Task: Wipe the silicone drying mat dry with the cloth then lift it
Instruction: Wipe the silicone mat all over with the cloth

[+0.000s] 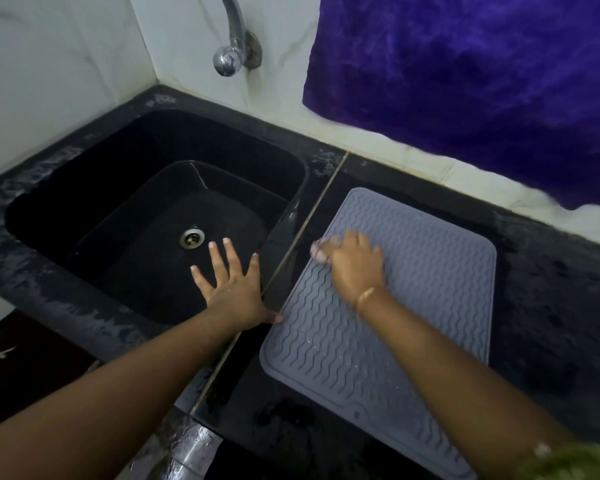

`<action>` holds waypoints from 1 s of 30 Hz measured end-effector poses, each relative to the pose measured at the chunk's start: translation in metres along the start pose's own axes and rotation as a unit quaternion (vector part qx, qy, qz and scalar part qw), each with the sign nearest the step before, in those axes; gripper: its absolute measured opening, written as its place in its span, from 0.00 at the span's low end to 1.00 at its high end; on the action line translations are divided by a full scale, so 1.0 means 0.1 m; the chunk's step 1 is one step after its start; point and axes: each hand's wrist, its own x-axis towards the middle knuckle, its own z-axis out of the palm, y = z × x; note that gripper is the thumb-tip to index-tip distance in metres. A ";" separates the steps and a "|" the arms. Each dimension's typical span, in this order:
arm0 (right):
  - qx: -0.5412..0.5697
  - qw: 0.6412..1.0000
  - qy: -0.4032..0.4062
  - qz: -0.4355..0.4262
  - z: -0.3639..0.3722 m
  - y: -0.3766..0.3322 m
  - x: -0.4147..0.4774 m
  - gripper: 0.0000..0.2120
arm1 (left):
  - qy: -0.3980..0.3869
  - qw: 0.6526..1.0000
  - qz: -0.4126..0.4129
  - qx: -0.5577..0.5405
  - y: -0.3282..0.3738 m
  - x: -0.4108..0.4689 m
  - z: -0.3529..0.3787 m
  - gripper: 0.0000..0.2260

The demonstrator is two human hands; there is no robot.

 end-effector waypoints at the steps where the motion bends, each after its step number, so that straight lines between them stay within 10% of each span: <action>1: 0.005 0.999 -0.013 0.034 -0.04 0.05 0.15 0.18 | 0.004 1.000 -0.003 -0.007 -0.01 -0.02 0.02 0.55; 13: 0.041 0.986 -0.013 -0.162 -0.09 -0.47 -0.82 0.16 | 0.044 0.997 -0.038 -0.056 -0.04 -0.11 0.16 0.55; 19: 0.032 0.997 -0.053 -0.035 -0.20 -0.20 -0.17 0.17 | 0.056 0.993 -0.056 -0.086 -0.05 -0.13 0.21 0.55; 30: 0.013 0.965 -0.015 -0.262 -0.26 -0.33 -1.00 0.18 | 0.013 0.990 -0.103 -0.093 -0.03 -0.12 0.08 0.63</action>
